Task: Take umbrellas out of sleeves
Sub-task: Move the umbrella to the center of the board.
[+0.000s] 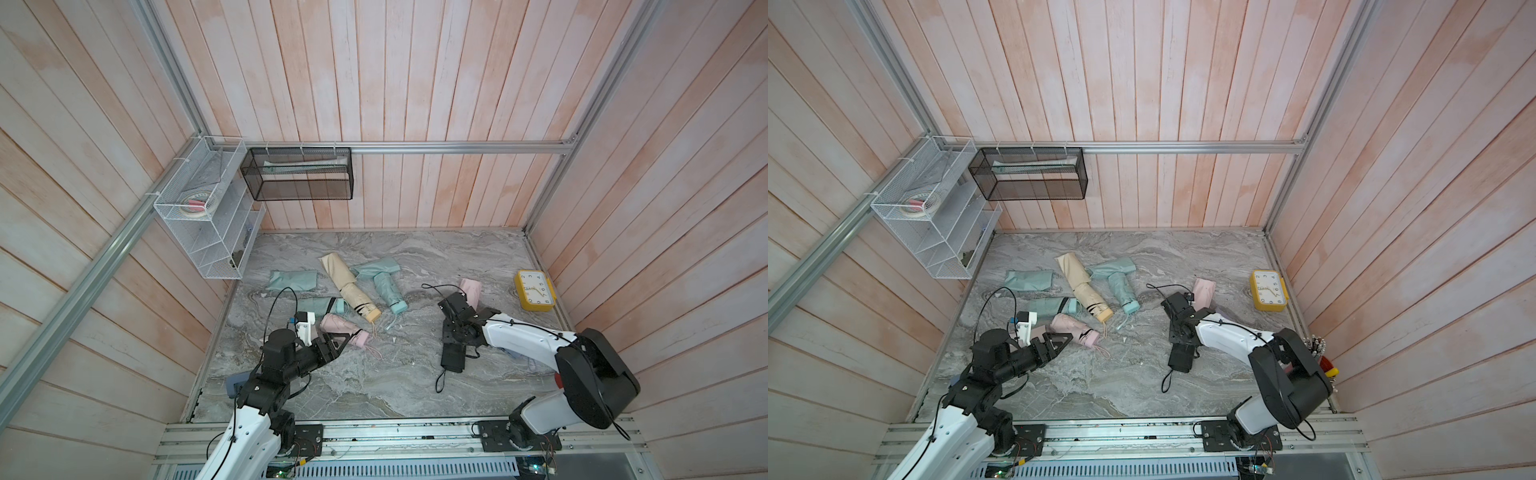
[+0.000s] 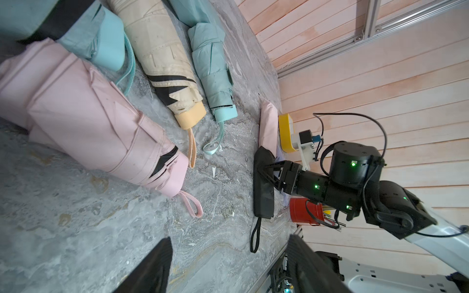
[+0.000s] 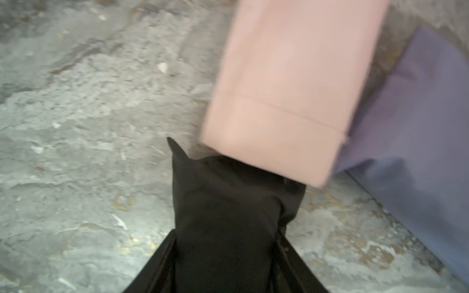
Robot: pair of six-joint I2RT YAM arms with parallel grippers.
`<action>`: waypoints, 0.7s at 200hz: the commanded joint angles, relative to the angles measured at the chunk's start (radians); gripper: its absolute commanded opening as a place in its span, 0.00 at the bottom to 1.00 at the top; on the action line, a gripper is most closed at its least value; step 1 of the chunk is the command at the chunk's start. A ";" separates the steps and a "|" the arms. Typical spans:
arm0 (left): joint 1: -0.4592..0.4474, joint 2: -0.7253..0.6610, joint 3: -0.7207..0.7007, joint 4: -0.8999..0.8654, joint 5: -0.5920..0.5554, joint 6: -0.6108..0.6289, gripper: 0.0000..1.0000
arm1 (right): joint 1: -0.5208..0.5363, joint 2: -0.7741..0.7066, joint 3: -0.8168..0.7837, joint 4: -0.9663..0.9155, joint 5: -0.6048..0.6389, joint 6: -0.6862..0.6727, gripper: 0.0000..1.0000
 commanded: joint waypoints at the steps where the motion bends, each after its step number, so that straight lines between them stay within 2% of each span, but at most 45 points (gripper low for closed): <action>1: -0.003 0.002 -0.004 -0.088 0.001 0.007 0.75 | 0.136 0.124 0.041 -0.102 0.035 -0.093 0.51; 34: -0.004 0.020 0.003 -0.099 0.000 0.024 0.75 | 0.368 0.211 0.170 -0.132 0.139 -0.163 0.51; 77: -0.004 0.023 0.006 -0.097 0.002 0.027 0.75 | 0.547 0.268 0.244 -0.144 0.221 -0.266 0.50; 100: -0.004 0.023 0.004 -0.102 0.000 0.035 0.75 | 0.606 0.229 0.196 -0.095 0.160 -0.350 0.49; 140: -0.005 0.027 0.003 -0.083 0.008 0.020 0.75 | 0.702 0.096 0.108 0.028 -0.049 -0.490 0.45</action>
